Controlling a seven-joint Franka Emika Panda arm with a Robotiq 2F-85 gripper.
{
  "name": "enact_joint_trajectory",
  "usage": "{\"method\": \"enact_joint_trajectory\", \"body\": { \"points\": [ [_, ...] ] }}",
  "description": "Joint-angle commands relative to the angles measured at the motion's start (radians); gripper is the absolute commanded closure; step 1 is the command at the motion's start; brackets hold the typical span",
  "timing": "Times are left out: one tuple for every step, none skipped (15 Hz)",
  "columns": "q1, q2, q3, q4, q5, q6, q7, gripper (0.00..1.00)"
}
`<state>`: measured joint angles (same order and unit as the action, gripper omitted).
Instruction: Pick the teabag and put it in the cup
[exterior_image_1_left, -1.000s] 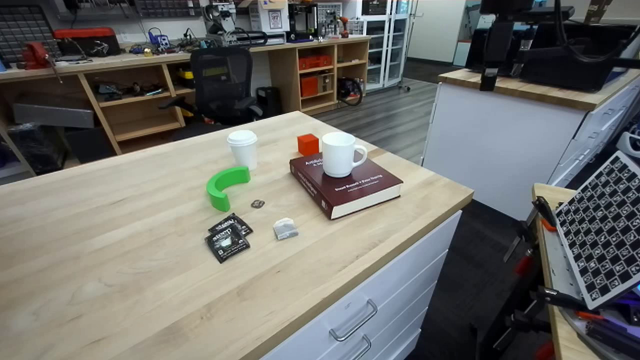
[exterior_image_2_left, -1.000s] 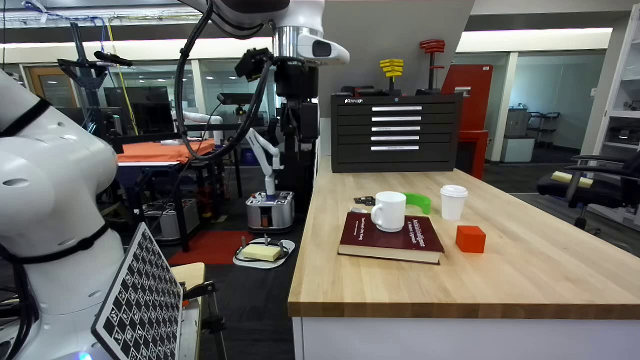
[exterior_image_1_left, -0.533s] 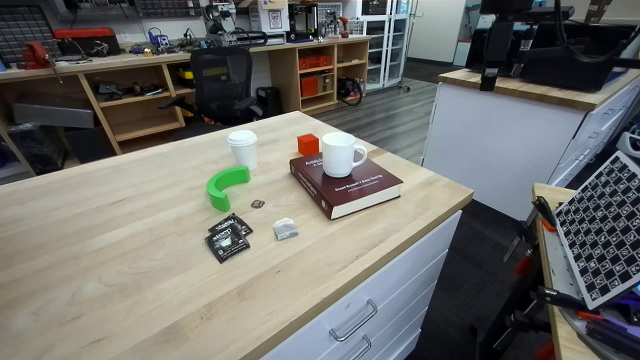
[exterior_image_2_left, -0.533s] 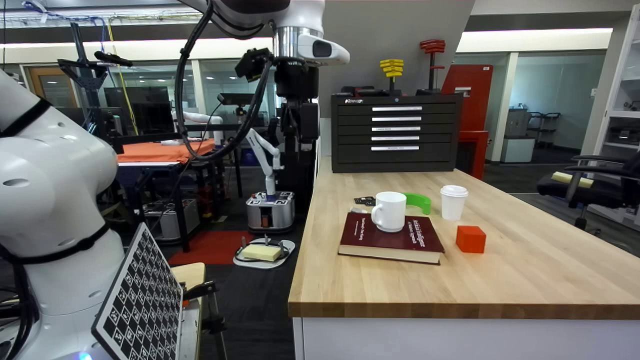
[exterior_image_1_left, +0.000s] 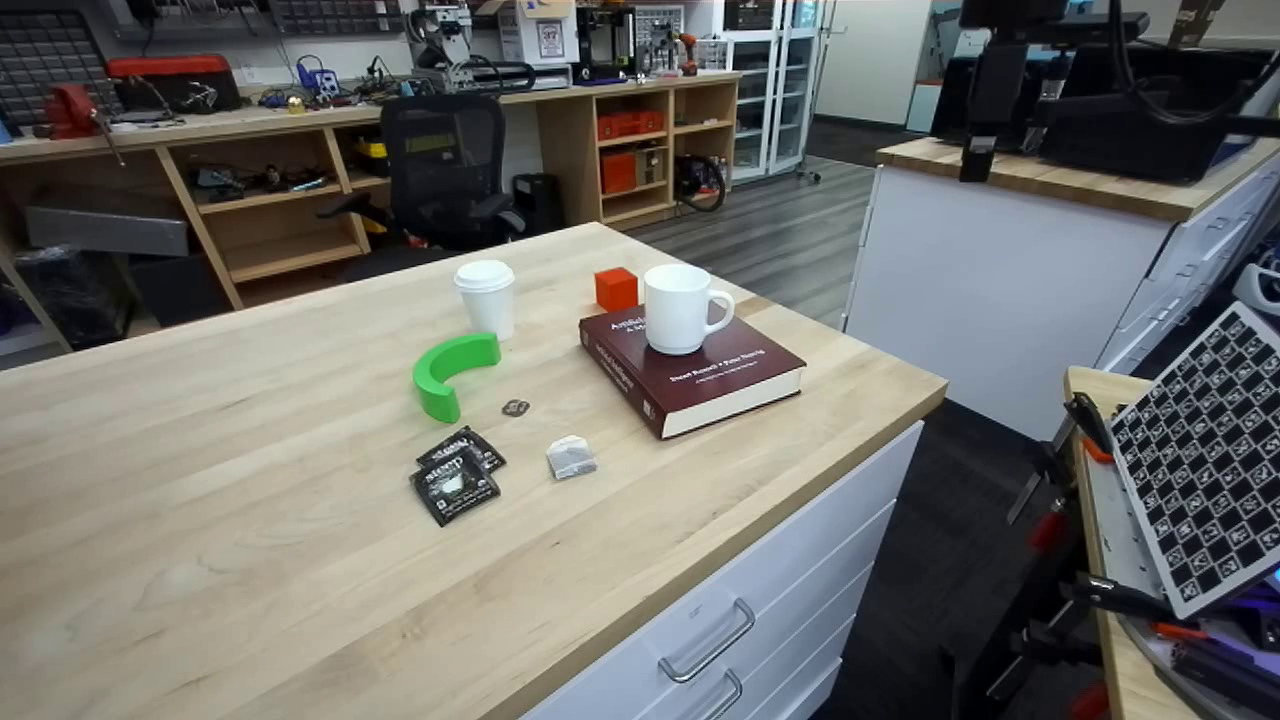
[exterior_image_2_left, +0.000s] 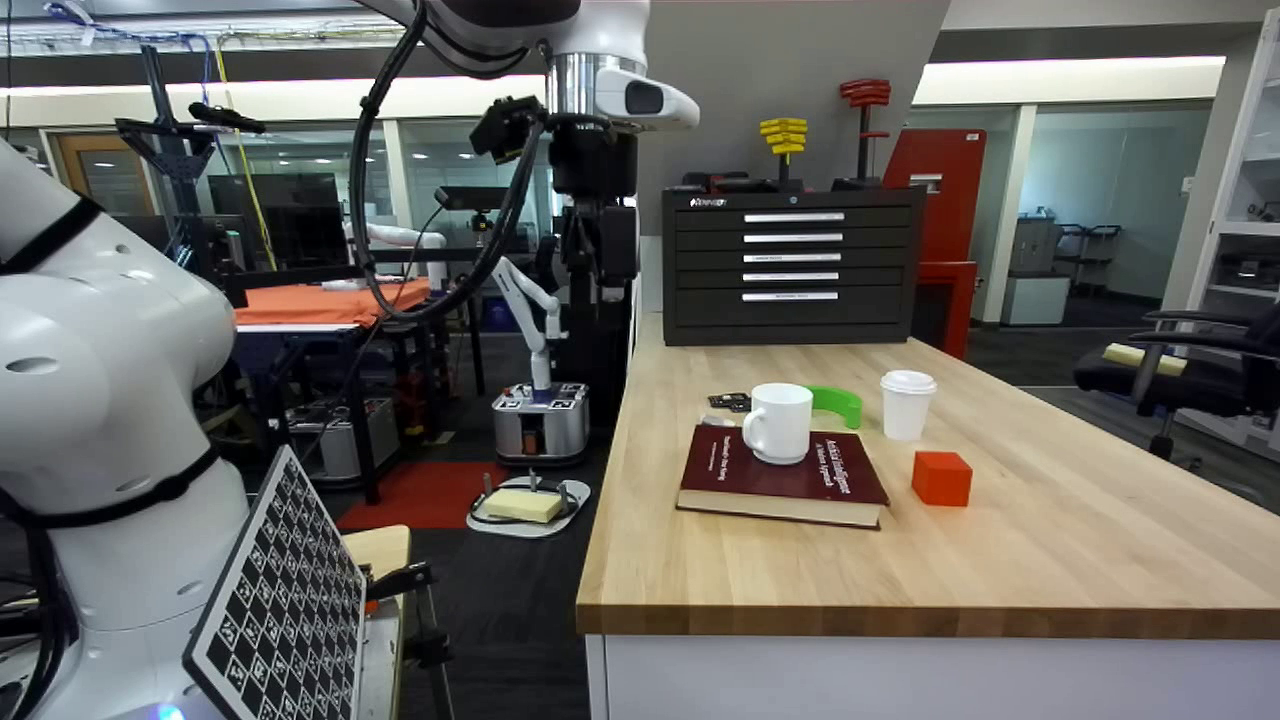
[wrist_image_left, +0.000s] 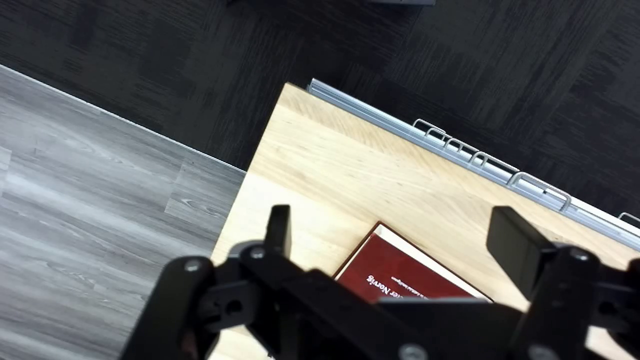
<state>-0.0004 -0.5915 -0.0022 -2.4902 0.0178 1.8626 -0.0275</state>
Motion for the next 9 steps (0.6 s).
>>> {"method": "enact_joint_trajectory", "body": {
  "points": [
    [0.039, 0.086, 0.010, 0.015, 0.025, 0.060, -0.031, 0.00],
    [0.040, 0.094, 0.013, 0.015, 0.026, 0.072, -0.027, 0.00],
    [0.041, 0.097, 0.014, 0.015, 0.029, 0.074, -0.025, 0.00],
    [0.040, 0.094, 0.015, 0.013, 0.028, 0.076, -0.021, 0.00],
    [0.037, 0.086, 0.014, 0.012, 0.027, 0.074, -0.018, 0.00],
    [0.007, 0.010, 0.002, 0.002, 0.007, 0.012, -0.009, 0.00],
    [0.016, 0.028, 0.008, 0.002, 0.011, 0.031, -0.011, 0.00],
    [0.024, 0.052, 0.014, 0.002, 0.012, 0.048, -0.011, 0.00],
    [0.030, 0.072, 0.018, 0.004, 0.012, 0.057, -0.011, 0.00]
  ]
}}
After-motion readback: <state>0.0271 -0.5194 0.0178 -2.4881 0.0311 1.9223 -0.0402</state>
